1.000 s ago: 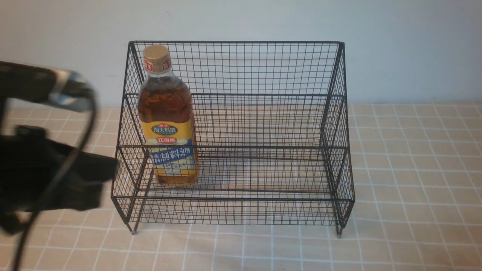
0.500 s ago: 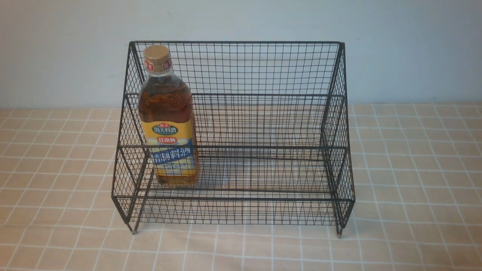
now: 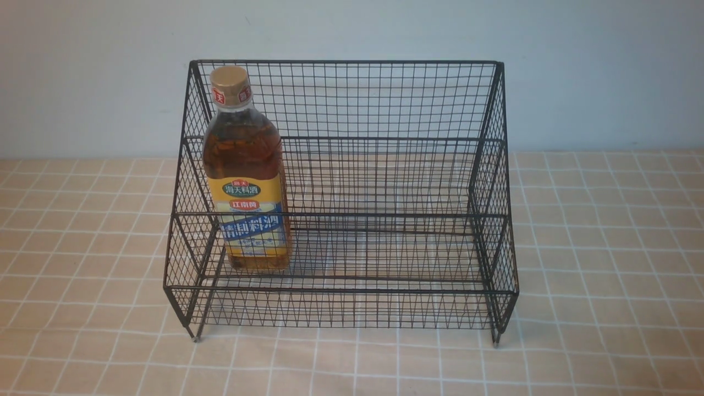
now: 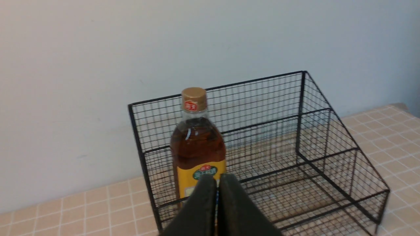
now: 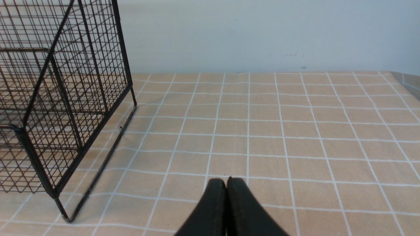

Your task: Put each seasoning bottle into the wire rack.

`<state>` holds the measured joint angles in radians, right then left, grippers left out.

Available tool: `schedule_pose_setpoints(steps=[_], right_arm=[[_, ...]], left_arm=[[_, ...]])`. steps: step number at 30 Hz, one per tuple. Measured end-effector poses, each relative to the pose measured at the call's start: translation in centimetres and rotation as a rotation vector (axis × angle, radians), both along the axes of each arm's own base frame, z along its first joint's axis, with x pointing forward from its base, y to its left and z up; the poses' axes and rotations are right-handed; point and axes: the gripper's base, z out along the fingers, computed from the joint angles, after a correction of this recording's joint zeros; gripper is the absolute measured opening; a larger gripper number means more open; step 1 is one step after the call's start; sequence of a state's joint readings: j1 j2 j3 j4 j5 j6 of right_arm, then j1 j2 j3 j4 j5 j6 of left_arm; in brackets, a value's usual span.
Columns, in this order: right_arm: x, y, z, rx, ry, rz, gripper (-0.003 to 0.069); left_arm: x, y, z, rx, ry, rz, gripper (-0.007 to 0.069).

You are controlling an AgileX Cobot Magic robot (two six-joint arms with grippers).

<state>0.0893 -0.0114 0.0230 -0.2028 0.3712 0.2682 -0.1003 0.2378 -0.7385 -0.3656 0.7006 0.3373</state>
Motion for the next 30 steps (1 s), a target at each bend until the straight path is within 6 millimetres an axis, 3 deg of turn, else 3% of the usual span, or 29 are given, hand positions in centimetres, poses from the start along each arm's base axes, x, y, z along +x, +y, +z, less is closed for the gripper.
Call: schedule_pose_setpoints(steps=[2, 3, 4, 7, 10, 11, 14, 20, 30], right_arm=[[0.0, 0.0, 0.0, 0.000, 0.000, 0.000, -0.0015], [0.0, 0.0, 0.0, 0.000, 0.000, 0.000, -0.0015], [0.0, 0.0, 0.0, 0.000, 0.000, 0.000, -0.0015], [0.0, 0.0, 0.0, 0.000, 0.000, 0.000, -0.0015], [0.0, 0.0, 0.0, 0.001, 0.001, 0.000, -0.0015], [0.0, 0.0, 0.0, 0.001, 0.001, 0.000, -0.0015], [0.0, 0.0, 0.0, 0.001, 0.001, 0.000, -0.0015], [0.0, 0.0, 0.0, 0.001, 0.001, 0.000, -0.0015], [0.0, 0.0, 0.0, 0.001, 0.001, 0.000, -0.0015]], left_arm=[[0.3, 0.3, -2.2, 0.005, -0.021, 0.050, -0.0007], [0.2, 0.4, -2.4, 0.005, -0.041, 0.063, -0.0007], [0.7, 0.9, -5.7, 0.007, -0.066, 0.133, -0.0007], [1.3, 1.4, -9.4, 0.006, -0.100, 0.217, -0.0007], [3.1, 1.8, -15.1, -0.003, -0.016, 0.287, -0.0007], [3.2, 1.9, -15.3, -0.006, -0.011, 0.290, -0.0007], [3.8, 2.0, -18.9, 0.007, 0.086, 0.309, -0.0007], [3.6, 2.2, -20.5, 0.097, 0.201, 0.311, -0.0007], [3.6, 2.2, -20.6, 0.110, 0.206, 0.313, -0.0007]])
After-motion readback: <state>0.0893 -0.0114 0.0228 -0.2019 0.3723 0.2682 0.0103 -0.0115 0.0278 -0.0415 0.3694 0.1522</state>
